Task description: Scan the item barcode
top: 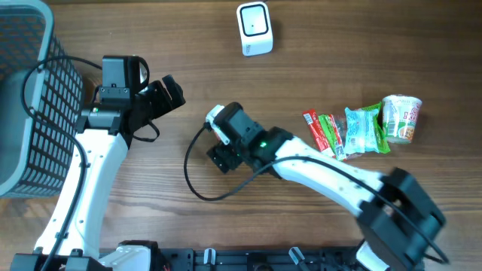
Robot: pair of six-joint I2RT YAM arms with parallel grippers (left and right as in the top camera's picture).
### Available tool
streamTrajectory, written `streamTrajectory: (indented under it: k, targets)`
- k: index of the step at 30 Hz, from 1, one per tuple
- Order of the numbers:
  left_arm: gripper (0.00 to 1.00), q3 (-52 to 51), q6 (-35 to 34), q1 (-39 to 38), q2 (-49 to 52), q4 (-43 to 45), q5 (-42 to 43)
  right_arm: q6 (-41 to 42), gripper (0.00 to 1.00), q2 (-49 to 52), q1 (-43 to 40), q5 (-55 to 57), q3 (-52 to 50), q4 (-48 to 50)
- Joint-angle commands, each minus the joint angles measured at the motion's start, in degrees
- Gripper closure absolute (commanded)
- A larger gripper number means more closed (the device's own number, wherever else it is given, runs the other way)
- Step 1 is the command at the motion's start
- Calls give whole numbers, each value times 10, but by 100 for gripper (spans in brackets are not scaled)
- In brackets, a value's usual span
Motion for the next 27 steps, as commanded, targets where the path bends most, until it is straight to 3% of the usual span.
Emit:
streamTrajectory:
  k: [1,5,13,18,20,22,27]
  targets:
    - [0,0,1,2,-3,2,-5,11,15,42,0,35,0,24]
    - [0,0,1,2,-3,2,-5,24,27,47,-5,98,0,24]
    - [0,0,1,2,-3,2,-5,51,29,45,-89,101,2,13]
    - [0,0,1,2,-3,2,-5,49,29,2,-96,101,62,-33]
    - [0,0,1,2,-3,2,-5,12,24,-12,-96,82,73,-25]
    - [0,0,1,2,-3,2,-5,-82,5,-10,-96,-7,72,-28]
    - [0,0,1,2,-3,2,-5,-169,7,8,-96,14,64,-58]
